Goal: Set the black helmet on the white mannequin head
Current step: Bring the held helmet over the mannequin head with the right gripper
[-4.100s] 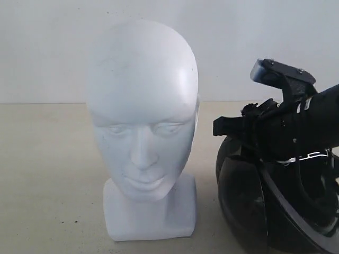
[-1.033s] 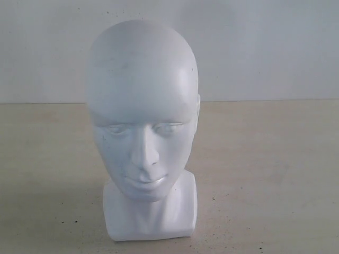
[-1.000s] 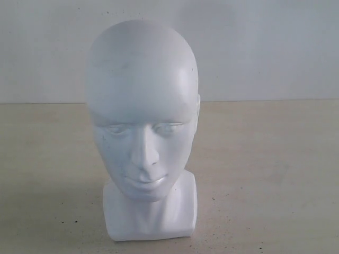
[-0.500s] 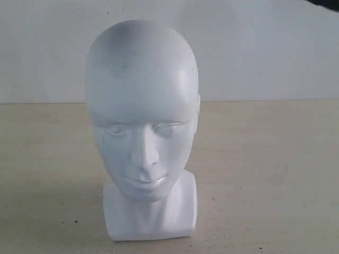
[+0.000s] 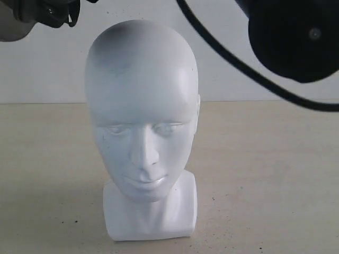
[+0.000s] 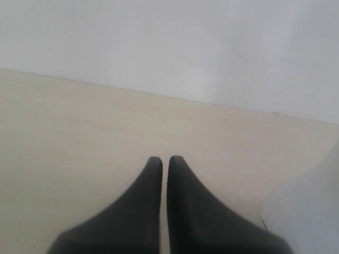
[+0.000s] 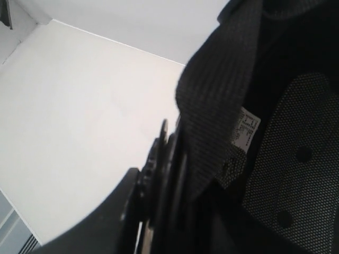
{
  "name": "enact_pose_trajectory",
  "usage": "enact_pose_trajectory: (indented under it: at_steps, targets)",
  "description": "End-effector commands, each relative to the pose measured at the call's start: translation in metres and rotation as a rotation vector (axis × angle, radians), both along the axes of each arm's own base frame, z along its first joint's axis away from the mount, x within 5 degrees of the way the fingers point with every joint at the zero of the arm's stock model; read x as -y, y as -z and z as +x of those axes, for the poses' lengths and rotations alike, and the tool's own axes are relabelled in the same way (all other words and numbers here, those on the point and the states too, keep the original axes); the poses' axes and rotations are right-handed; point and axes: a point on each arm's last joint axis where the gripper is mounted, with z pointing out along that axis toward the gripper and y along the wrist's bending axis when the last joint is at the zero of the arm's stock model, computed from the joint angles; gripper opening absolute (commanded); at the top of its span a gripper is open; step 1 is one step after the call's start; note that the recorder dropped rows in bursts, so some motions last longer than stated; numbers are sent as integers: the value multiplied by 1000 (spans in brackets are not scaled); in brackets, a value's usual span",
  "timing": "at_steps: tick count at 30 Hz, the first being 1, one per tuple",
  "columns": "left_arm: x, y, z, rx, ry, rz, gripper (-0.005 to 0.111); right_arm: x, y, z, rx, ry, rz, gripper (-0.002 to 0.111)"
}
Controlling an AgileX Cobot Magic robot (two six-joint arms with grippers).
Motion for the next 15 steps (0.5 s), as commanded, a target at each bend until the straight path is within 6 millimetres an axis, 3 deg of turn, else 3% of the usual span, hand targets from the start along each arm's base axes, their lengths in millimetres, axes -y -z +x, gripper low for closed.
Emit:
enact_pose_trajectory:
  at_steps: [1,4,15]
  targets:
    - [0,0,0,4,-1,-1,4,16,-4,-8,65,15,144,0]
    - [0,0,0,4,-1,-1,4,21,5,-11,100,30,185,0]
    - [0,0,0,4,-1,-1,4,28,51,-6,-64,72,139,0]
